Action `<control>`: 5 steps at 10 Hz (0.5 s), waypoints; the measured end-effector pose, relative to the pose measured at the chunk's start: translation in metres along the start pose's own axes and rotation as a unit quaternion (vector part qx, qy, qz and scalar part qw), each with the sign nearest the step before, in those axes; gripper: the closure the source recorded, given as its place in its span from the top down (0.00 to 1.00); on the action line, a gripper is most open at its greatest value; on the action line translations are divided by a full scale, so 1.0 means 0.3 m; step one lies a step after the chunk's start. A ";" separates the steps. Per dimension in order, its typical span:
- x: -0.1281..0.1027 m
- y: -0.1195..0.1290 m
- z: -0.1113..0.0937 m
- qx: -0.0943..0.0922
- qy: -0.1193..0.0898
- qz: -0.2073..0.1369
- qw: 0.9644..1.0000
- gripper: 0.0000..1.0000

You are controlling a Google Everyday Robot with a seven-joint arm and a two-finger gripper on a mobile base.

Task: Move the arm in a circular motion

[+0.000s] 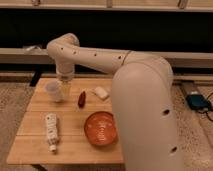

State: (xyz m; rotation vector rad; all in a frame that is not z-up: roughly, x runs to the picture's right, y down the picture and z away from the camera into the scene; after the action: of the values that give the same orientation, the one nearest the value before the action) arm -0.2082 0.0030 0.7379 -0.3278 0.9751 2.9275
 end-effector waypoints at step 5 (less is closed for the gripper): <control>-0.188 -0.276 -0.113 0.043 0.001 0.003 0.999 0.80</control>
State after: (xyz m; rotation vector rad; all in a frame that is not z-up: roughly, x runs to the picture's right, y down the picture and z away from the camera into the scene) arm -0.1384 0.0509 0.6744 -0.3253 1.1016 2.8802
